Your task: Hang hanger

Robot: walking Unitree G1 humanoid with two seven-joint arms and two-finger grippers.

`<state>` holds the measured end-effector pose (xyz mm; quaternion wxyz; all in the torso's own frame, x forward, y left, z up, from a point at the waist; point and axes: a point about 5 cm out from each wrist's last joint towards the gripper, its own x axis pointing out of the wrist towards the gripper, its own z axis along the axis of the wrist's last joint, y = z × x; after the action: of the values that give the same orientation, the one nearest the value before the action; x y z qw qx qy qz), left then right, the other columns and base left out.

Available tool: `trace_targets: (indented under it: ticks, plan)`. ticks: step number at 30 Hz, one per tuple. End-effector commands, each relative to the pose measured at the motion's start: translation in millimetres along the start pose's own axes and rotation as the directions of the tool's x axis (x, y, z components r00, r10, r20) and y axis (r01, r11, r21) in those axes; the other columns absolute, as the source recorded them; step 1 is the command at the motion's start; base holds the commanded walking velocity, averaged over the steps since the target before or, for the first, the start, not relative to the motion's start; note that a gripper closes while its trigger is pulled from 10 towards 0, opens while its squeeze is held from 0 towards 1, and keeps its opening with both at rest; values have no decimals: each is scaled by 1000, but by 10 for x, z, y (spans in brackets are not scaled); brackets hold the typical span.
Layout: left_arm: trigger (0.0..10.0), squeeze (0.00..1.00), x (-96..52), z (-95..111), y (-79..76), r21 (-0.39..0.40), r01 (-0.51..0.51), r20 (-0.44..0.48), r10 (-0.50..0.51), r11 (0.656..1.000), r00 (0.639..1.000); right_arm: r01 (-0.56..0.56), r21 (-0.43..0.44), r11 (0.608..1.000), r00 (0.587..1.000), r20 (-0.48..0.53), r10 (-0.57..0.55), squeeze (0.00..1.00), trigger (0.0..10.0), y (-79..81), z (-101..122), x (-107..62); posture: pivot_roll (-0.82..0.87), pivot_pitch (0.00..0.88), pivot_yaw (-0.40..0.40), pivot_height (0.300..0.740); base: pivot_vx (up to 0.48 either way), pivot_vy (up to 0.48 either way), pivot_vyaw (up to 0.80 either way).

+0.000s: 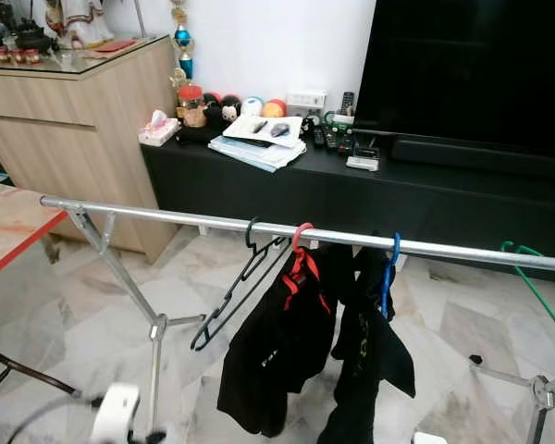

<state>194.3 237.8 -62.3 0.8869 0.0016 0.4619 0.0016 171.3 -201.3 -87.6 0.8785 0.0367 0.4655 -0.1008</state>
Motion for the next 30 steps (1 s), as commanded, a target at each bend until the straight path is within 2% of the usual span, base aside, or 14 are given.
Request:
trace_targets:
  ticks: [1, 3, 6, 14, 17, 19, 22, 25, 30]
  plan:
    - [10000, 0, 22, -88, -32, 25, -26, -29, 26, 999, 999, -7, -4, 1000, 1000, -6, 7, 0, 10000, 9, 17, 5, -49, 0, -6, 740, 0, 0, 0]
    - [10000, 0, 28, -133, -65, 18, -25, -43, 26, 1000, 999, -9, -4, 1000, 1000, -6, 9, 0, 10000, 9, 21, 6, -49, 0, -6, 740, 0, 0, 0]
    - [10000, 0, 39, -243, -114, -58, -54, -70, 50, 997, 996, -7, 3, 1000, 1000, -4, 7, 0, 10000, 5, 25, 6, -88, 0, 5, 740, 0, 0, 0]
    - [10000, 0, 48, -280, -151, -77, -62, -73, 56, 995, 996, -8, 9, 1000, 1000, -9, 8, 0, 10000, 10, 17, 6, -94, 0, 11, 740, 0, 0, 0]
    - [10000, 0, 33, -303, -88, -77, -79, -78, 73, 994, 994, -14, 6, 1000, 1000, -12, 14, 0, 10000, 16, 18, 7, -75, 0, 11, 740, 0, 0, 0]
    - [10000, 0, 3, -340, 14, -91, -106, -85, 99, 990, 992, -22, 0, 1000, 1000, -16, 22, 0, 10000, 20, 20, 8, -70, 0, 9, 740, 0, 0, 0]
    - [10000, 0, -17, -381, 62, -91, -113, -94, 104, 989, 990, -26, 0, 1000, 1000, -17, 26, 0, 10000, 22, 22, 8, -70, 0, 9, 740, 0, 0, 0]
    - [10000, 0, -26, -408, 72, -92, -115, -100, 105, 989, 989, -28, -1, 1000, 1000, -15, 28, 0, 10000, 23, 24, 8, -76, 0, 10, 740, 0, 0, 0]
    - [10000, 0, -55, -564, 45, -95, -120, -140, 107, 988, 984, -28, 3, 1000, 1000, -11, 28, 0, 10000, 20, 28, 8, -76, 0, 6, 740, 0, 0, 0]
